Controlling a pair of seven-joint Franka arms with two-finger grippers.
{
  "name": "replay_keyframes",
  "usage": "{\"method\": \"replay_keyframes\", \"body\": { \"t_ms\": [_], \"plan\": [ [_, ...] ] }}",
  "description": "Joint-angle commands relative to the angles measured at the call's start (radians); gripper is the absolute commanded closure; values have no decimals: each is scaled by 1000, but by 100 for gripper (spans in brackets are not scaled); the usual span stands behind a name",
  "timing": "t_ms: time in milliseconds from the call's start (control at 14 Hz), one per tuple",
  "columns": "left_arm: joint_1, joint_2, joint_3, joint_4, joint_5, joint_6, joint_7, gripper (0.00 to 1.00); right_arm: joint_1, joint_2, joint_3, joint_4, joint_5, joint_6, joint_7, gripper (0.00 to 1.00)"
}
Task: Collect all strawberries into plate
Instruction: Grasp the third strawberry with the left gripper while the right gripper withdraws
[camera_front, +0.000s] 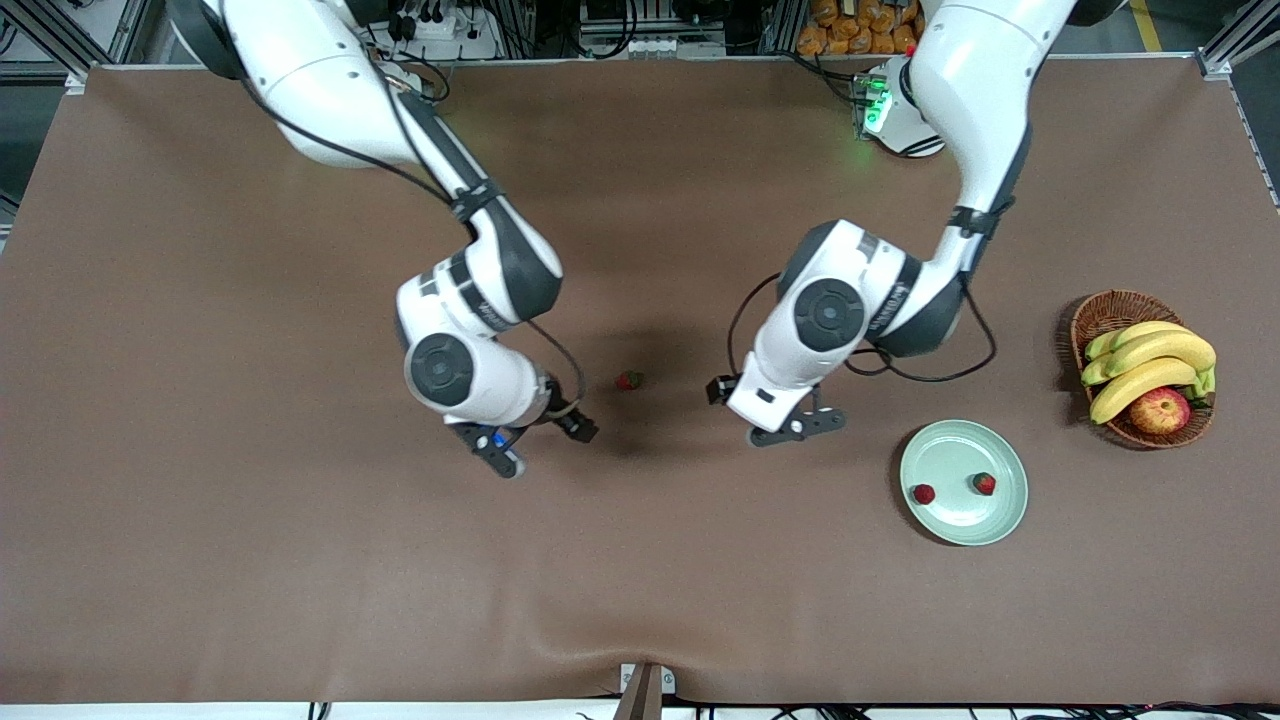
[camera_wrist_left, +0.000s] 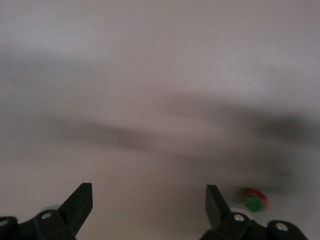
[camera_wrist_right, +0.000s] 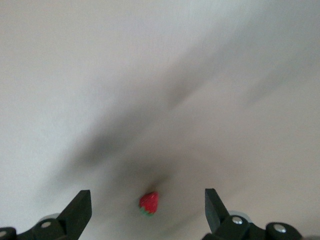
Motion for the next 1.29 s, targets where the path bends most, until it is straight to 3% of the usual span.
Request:
{"method": "replay_keyframes", "body": {
  "t_ms": [0, 286, 500, 643, 786, 929, 1214],
  "plan": [
    [-67, 73, 9, 54, -12, 61, -38, 0, -90, -60, 15, 1, -15, -40, -136, 0],
    [-139, 103, 13, 59, -9, 120, -68, 0, -237, -146, 15, 0, -18, -175, -390, 0],
    [-210, 160, 30, 125, 0, 155, -116, 0, -323, -189, 13, -2, -36, -265, -531, 0],
    [-268, 215, 79, 189, 0, 161, -140, 0, -372, -220, 15, -4, -119, -322, -642, 0],
    [-344, 249, 153, 196, 0, 204, -143, 0, -418, -256, 15, -7, -173, -362, -755, 0],
    [-383, 269, 191, 197, -2, 230, -145, 0, -481, -298, 15, -8, -181, -394, -895, 0],
    [-392, 314, 199, 237, 1, 261, -142, 0, -593, -405, 15, -29, -181, -488, -1133, 0]
  ]
}}
